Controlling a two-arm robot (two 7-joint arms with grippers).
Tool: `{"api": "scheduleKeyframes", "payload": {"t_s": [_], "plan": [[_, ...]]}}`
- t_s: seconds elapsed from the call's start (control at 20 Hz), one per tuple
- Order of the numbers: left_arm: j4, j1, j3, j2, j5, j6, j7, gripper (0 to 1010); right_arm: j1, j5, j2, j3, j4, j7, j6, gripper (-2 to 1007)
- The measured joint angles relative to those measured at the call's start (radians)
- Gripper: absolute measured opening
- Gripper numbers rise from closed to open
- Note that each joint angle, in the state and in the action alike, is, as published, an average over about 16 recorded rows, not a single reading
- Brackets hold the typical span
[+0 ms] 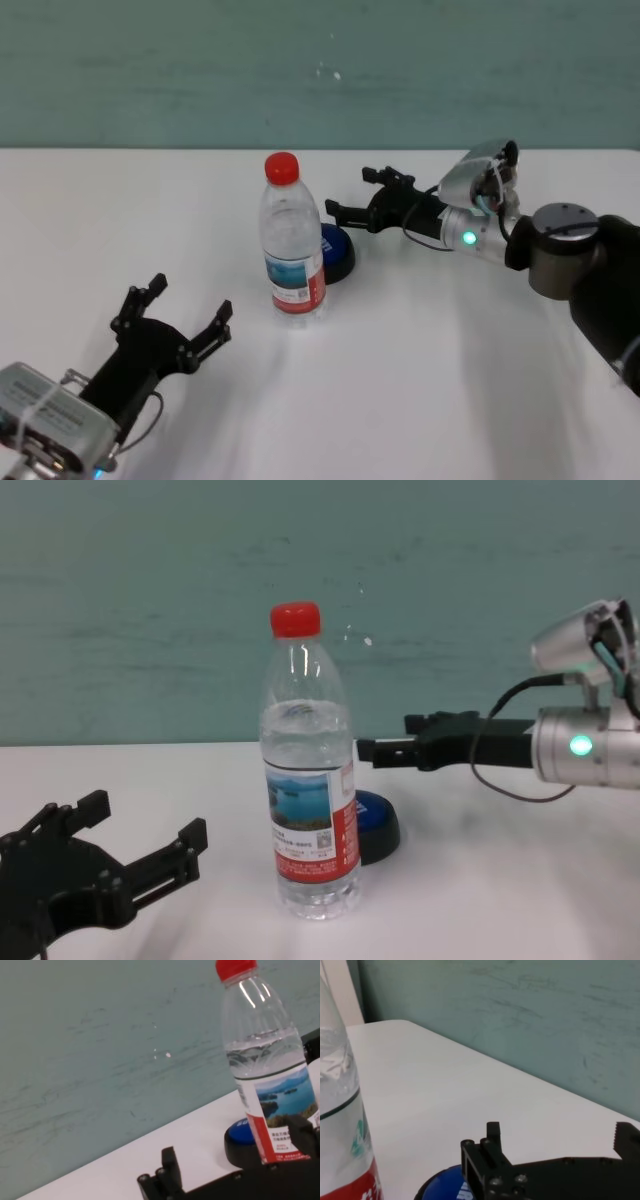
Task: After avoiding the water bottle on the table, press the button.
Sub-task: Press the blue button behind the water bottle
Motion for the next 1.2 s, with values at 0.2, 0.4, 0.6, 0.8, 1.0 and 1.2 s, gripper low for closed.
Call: {"api": "scheduleKeyframes", "payload": {"t_s": [0.2, 0.4, 0.6, 0.8, 1.0, 1.2], "plan": [[0.0, 0.0, 0.0, 0.0, 0.0, 0.0, 0.0, 1000, 0.035, -0.011, -0.028, 0.002, 0.074, 0.02, -0.024, 1004], [0.0, 0.0, 0.0, 0.0, 0.0, 0.0, 0.0, 1000, 0.055, -0.021, -0.049, 0.006, 0.123, 0.035, -0.04, 1004], [0.0, 0.0, 0.0, 0.0, 0.0, 0.0, 0.0, 1000, 0.061, -0.031, -0.06, 0.012, 0.146, 0.042, -0.046, 1004], [0.0, 0.0, 0.0, 0.0, 0.0, 0.0, 0.0, 1000, 0.059, -0.039, -0.065, 0.019, 0.157, 0.046, -0.046, 1004], [0.0, 0.0, 0.0, 0.0, 0.0, 0.0, 0.0, 1000, 0.06, -0.047, -0.07, 0.027, 0.174, 0.05, -0.048, 1004], [0.0, 0.0, 0.0, 0.0, 0.0, 0.0, 0.0, 1000, 0.067, -0.055, -0.078, 0.035, 0.202, 0.055, -0.054, 1004]]}}
